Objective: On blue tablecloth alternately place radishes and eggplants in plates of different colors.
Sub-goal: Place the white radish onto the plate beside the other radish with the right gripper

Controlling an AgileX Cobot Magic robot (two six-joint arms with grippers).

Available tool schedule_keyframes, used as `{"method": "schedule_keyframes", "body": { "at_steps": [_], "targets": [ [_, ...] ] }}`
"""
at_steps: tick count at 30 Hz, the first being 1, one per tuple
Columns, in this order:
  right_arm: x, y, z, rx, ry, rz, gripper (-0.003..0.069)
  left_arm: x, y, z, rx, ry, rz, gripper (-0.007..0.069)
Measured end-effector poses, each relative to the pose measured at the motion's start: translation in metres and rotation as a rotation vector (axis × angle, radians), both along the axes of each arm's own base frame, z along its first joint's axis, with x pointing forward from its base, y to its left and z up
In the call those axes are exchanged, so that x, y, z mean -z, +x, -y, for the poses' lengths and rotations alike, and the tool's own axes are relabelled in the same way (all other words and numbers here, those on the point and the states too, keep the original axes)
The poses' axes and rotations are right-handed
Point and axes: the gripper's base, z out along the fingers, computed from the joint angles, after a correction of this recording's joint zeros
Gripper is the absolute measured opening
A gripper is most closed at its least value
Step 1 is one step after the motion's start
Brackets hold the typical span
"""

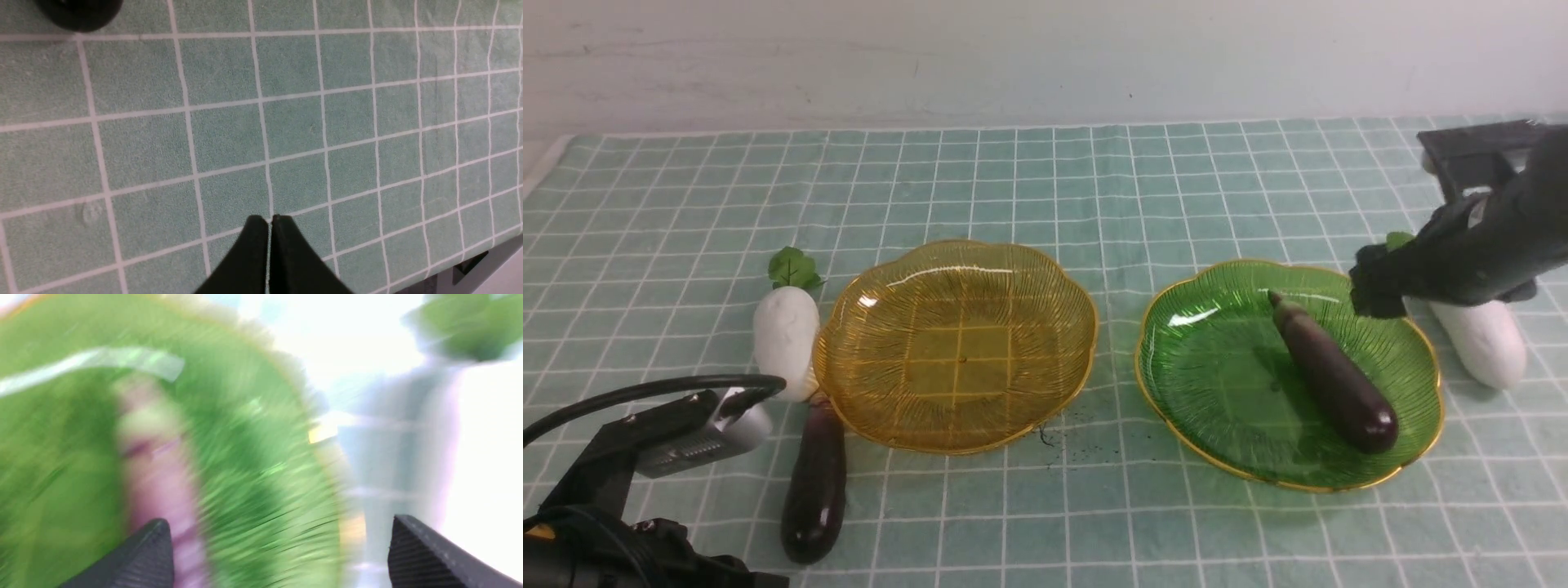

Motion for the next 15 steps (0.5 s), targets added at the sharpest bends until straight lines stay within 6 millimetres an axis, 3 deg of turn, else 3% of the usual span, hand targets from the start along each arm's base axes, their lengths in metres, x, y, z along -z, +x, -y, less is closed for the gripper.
{"method": "schedule_keyframes", "body": {
  "at_steps": [7,12,15],
  "targets": [
    [0.011,0.012,0.054,0.2,0.004,0.053,0.0629,0.0,0.0,0.0,0.0,0.0,0.0,-0.0007],
    [0.032,0.018,0.072,0.239,0.004,0.044,0.0609,0.0,0.0,0.0,0.0,0.0,0.0,-0.0007],
    [0.057,0.026,0.079,0.246,0.008,0.029,0.0593,0.0,0.0,0.0,0.0,0.0,0.0,-0.0007]
  ]
}}
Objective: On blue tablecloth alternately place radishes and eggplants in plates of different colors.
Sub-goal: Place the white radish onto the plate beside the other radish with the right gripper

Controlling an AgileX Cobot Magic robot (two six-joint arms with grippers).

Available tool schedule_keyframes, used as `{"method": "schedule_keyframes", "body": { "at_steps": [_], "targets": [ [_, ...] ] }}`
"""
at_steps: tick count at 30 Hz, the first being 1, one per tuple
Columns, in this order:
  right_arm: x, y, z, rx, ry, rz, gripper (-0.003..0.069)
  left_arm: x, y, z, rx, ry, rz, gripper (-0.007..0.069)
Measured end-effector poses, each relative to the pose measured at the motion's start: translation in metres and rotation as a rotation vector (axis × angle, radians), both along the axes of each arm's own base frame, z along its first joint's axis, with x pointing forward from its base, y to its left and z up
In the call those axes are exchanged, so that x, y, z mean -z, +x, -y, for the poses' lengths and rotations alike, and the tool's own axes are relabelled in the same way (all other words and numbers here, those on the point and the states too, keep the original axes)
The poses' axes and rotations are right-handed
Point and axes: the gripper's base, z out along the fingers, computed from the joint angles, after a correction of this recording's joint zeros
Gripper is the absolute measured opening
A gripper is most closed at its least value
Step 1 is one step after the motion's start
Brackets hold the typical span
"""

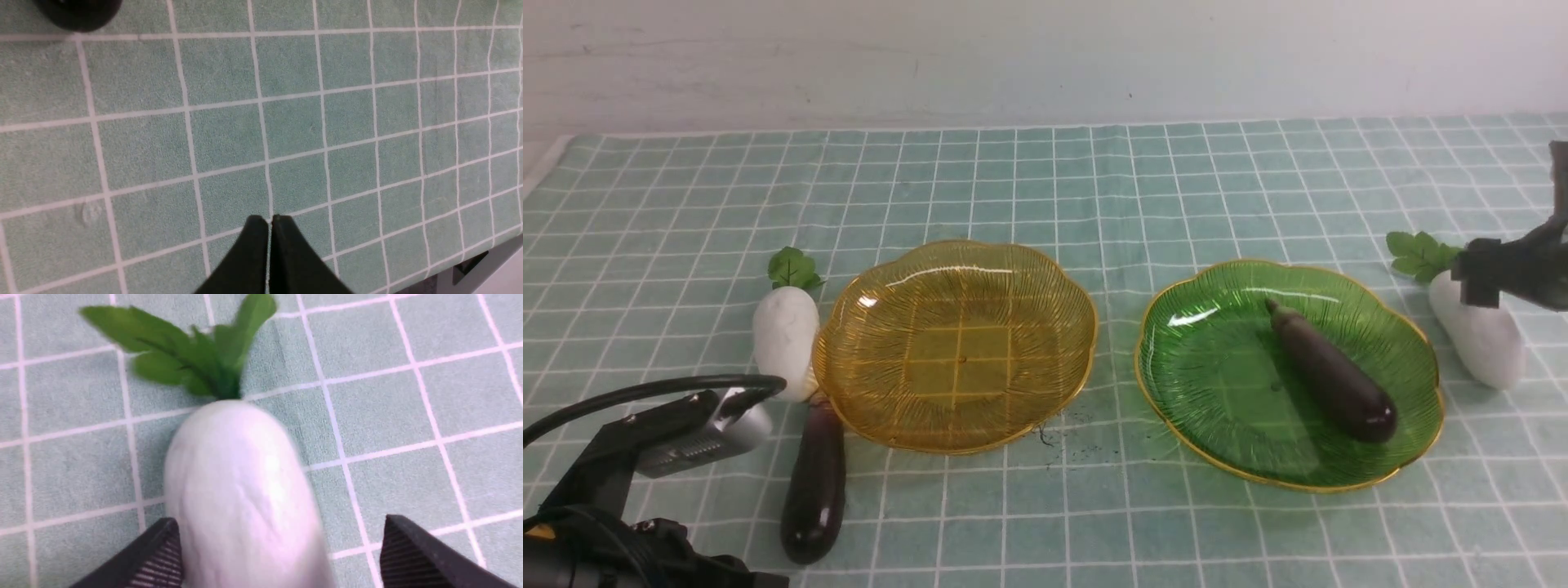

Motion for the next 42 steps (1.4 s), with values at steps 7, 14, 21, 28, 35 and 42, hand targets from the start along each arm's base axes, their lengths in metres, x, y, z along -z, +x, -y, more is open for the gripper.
{"method": "schedule_keyframes", "body": {
  "at_steps": [7,14,21,28,35,42],
  "targets": [
    [0.039,0.007,0.001,0.008,0.023,-0.063,0.0587,0.0,0.0,0.0,0.0,-0.001,0.0,-0.0007],
    [0.038,0.009,0.002,0.023,0.032,-0.078,0.0536,0.0,0.0,0.0,-0.001,0.0,0.001,-0.0007],
    [0.011,0.009,0.001,0.106,0.105,-0.177,0.0471,0.0,0.0,0.0,-0.001,0.0,0.001,-0.0007],
    [-0.097,0.017,-0.023,-0.01,0.316,-0.038,0.0471,0.0,0.001,0.0,-0.004,0.001,0.005,-0.0007],
    [-0.132,0.006,-0.112,-0.439,0.537,-0.02,0.0471,-0.001,0.005,-0.002,-0.033,0.011,0.048,-0.0007],
    [-0.109,-0.006,-0.209,-0.773,0.541,-0.089,0.0471,-0.001,0.007,-0.003,-0.046,0.016,0.067,-0.0007]
  ]
}}
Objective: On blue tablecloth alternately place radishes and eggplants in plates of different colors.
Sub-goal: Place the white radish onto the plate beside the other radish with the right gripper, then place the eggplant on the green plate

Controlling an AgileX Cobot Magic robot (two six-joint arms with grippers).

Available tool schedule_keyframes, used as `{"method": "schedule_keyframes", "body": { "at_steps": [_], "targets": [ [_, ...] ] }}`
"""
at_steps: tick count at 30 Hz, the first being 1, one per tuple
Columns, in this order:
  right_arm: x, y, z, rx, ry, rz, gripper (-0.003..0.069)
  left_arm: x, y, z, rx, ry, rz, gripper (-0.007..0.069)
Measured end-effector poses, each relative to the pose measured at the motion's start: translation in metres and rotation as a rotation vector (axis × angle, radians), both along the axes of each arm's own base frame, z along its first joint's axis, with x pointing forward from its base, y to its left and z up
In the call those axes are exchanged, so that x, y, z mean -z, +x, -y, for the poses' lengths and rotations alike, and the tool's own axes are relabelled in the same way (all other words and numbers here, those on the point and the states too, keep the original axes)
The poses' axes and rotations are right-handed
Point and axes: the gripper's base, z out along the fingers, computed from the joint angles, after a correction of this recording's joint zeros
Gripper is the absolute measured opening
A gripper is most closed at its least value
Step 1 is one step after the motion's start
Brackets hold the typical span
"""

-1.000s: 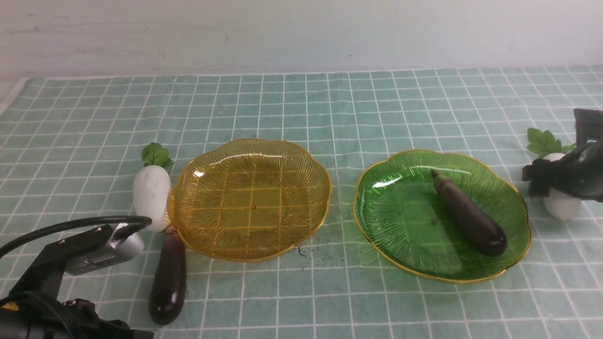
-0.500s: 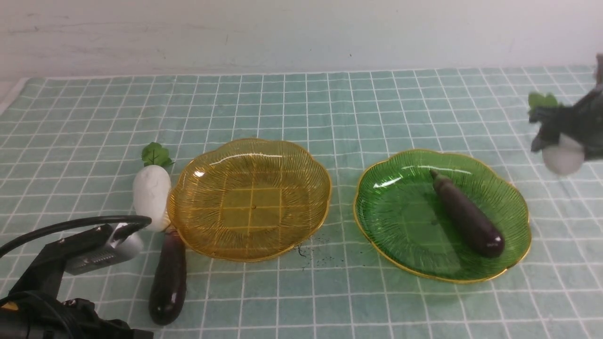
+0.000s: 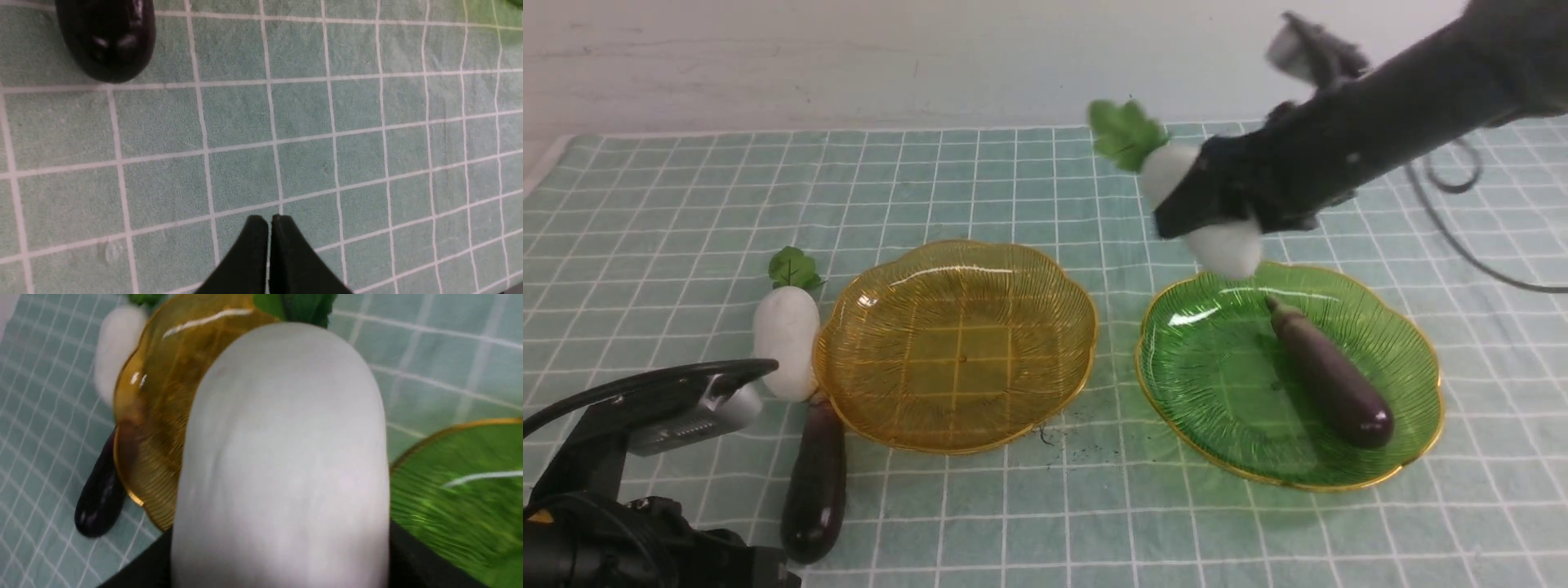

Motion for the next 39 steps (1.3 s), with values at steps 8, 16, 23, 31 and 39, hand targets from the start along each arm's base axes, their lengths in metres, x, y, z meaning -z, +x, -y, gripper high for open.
{"method": "schedule_keyframes", "body": {
  "at_steps": [8,16,23,31,39],
  "targets": [
    [0.048,-0.011,-0.087,-0.137,-0.027,0.046,0.0471,0.0,0.0,0.0,0.0,0.0,0.0,-0.0007],
    [0.079,-0.008,-0.124,-0.062,-0.008,0.111,0.049,0.0,0.0,0.0,0.002,-0.001,-0.003,-0.0007],
    [0.082,-0.004,-0.124,-0.031,-0.009,0.135,0.0565,0.0,0.0,0.0,0.002,-0.001,-0.004,-0.0007],
    [0.082,-0.003,-0.124,-0.034,-0.018,0.143,0.0569,0.0,0.0,0.0,0.003,-0.001,-0.004,-0.0007],
    [0.076,-0.004,-0.11,-0.078,-0.037,0.104,0.0546,0.0,-0.001,0.0,0.01,0.004,-0.01,-0.0007]
  ]
}}
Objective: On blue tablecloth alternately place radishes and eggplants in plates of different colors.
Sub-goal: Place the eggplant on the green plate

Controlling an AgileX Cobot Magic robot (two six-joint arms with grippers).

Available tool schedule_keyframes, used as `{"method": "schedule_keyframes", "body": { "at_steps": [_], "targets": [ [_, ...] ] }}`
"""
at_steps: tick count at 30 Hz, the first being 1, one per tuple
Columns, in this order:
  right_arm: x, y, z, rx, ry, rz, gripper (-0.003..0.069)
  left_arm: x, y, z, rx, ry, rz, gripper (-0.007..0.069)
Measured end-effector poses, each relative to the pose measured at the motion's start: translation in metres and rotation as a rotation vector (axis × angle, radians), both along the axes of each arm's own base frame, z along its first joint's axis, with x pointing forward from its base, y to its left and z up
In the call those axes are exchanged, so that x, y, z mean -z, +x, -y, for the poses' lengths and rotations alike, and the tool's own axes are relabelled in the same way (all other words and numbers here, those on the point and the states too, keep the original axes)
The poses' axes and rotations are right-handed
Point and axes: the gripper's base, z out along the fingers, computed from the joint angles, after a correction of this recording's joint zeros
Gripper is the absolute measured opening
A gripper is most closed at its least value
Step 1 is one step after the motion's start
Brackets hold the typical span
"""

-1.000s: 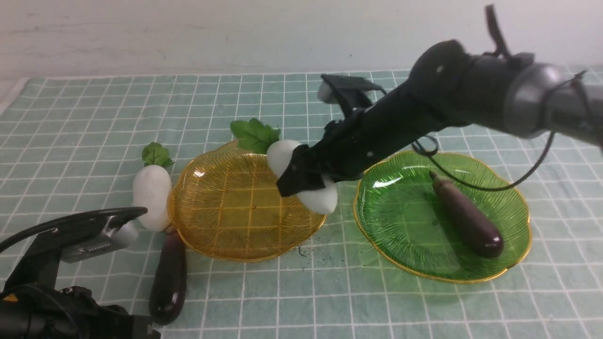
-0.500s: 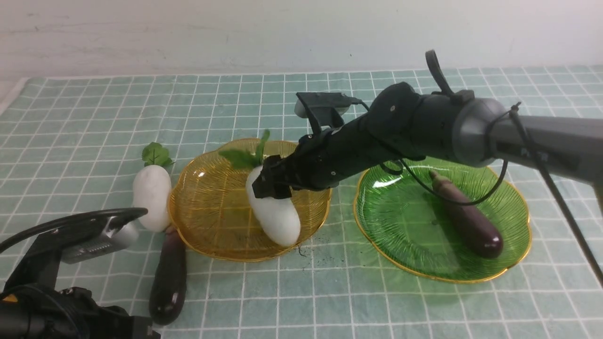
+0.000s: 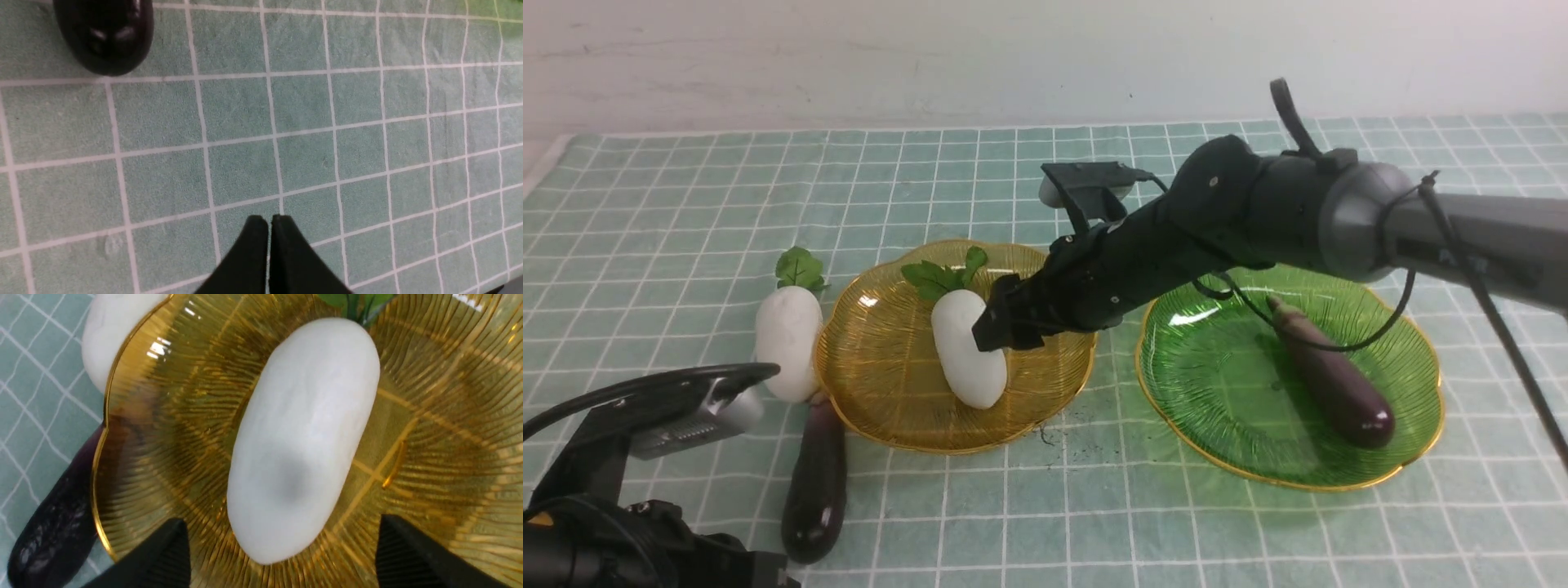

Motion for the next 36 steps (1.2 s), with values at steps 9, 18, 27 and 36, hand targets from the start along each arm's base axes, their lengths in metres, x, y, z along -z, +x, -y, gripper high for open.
{"method": "schedule_keyframes", "body": {
  "at_steps": [9,18,27,36],
  "targets": [
    [-0.076,-0.016,0.093,-0.082,0.016,-0.176,0.0195,-0.027,0.011,-0.006,-0.062,0.057,0.028,0.0028],
    [-0.127,-0.045,0.135,0.108,-0.187,-0.108,-0.0011,-0.056,0.024,-0.016,-0.154,0.137,0.112,0.0209],
    [-0.18,-0.163,0.176,0.194,-0.239,0.042,-0.0014,-0.019,0.06,-0.014,-0.169,0.123,-0.041,0.0383],
    [-0.171,-0.236,0.201,0.208,-0.281,0.112,-0.0014,0.032,0.101,-0.009,-0.152,0.097,-0.108,0.0385]
  ]
}}
